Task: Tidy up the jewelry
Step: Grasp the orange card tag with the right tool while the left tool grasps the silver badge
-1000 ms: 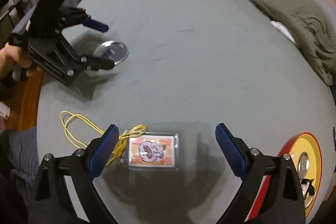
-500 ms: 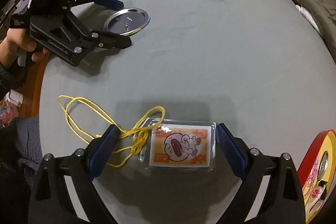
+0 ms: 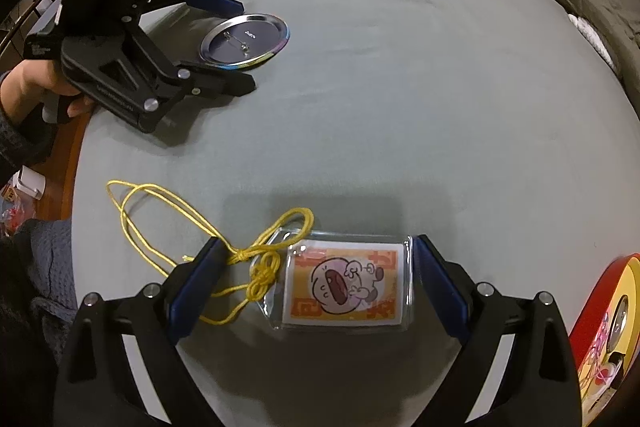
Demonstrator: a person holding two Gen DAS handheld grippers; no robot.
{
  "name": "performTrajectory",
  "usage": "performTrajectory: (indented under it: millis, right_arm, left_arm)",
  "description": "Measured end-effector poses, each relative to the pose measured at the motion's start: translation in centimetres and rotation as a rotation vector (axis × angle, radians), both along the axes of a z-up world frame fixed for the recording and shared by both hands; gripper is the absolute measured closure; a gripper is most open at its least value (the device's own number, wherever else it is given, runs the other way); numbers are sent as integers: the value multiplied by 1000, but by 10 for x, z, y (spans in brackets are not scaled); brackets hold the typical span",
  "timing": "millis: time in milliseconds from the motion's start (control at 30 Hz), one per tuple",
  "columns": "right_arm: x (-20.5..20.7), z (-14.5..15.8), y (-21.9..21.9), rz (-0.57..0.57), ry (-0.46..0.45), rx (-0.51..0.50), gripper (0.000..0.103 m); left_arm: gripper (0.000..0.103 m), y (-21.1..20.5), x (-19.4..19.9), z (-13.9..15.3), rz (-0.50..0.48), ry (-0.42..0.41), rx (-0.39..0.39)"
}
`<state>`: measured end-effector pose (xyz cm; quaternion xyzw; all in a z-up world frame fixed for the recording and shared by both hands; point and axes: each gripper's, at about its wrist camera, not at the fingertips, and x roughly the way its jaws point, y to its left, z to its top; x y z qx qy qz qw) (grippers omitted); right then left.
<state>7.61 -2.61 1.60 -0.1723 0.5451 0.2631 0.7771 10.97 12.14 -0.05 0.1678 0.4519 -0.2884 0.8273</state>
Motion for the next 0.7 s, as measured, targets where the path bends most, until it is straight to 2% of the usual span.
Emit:
performTrajectory:
  millis: [200, 467, 700]
  right_arm:
    - [-12, -5, -4, -20, -51, 26, 15]
    - [-30, -1, -6, -34, -119, 74, 32]
    - [-37, 2, -9, -41, -133, 83, 35]
  left_arm:
    - [15, -2, -5, 0, -18, -13, -10]
    - [15, 0, -6, -1, -22, -18, -20]
    - [15, 0, -6, -1, -20, -22, -23]
